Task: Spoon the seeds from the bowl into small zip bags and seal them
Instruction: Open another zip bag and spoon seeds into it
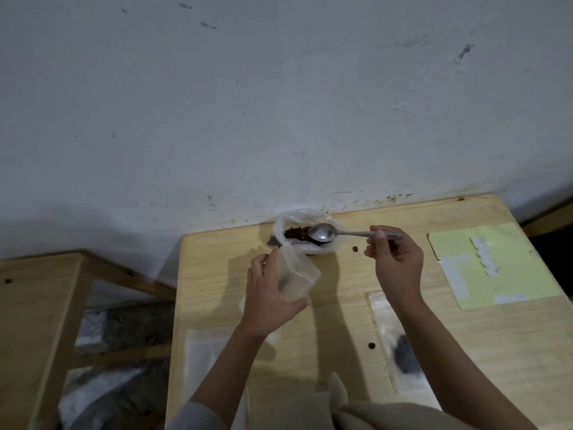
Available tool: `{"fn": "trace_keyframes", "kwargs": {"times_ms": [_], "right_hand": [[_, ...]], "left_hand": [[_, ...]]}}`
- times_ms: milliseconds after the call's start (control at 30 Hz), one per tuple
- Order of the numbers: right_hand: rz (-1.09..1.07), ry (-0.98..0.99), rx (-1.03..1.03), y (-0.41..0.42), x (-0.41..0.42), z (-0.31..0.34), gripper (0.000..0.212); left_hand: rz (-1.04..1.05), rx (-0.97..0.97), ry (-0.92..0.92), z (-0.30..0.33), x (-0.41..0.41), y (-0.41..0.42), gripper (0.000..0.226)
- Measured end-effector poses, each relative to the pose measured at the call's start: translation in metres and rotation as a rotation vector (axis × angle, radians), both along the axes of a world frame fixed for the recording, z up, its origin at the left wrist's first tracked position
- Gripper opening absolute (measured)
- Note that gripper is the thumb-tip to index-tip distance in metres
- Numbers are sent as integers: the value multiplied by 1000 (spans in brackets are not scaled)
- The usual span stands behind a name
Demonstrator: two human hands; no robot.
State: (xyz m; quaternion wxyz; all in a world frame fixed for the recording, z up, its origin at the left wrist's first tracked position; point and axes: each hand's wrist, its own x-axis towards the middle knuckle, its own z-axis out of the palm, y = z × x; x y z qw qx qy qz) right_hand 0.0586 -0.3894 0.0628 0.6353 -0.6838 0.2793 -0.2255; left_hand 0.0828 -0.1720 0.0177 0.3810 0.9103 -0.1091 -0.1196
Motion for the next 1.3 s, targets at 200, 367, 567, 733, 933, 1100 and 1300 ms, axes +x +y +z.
{"fn": "trace_keyframes", "kwargs": {"times_ms": [200,367,567,733,933,1100,1300], "right_hand": [[53,75,-278,5,15,-27,13],[30,171,-271,16,27,-46,13],[-78,325,148,28,40,-58,21],[-219,319,399,25,42,-55,16],[-219,247,430,9,31,-39,14],[-149,145,421,-3,17,-15,19],[7,83,273,-9,-1,3,19]], "left_hand": [[-26,2,53,-3,10,-2,115],[-75,-31,93,-6,18,-8,118],[-86,-22,91,-8,25,-10,119],[-81,-24,79,-9,22,-8,118],[-75,-30,60,-7,19,-4,116],[-40,16,9,-6,17,-3,117],[-19,23,-39,1,17,-6,117]]}}
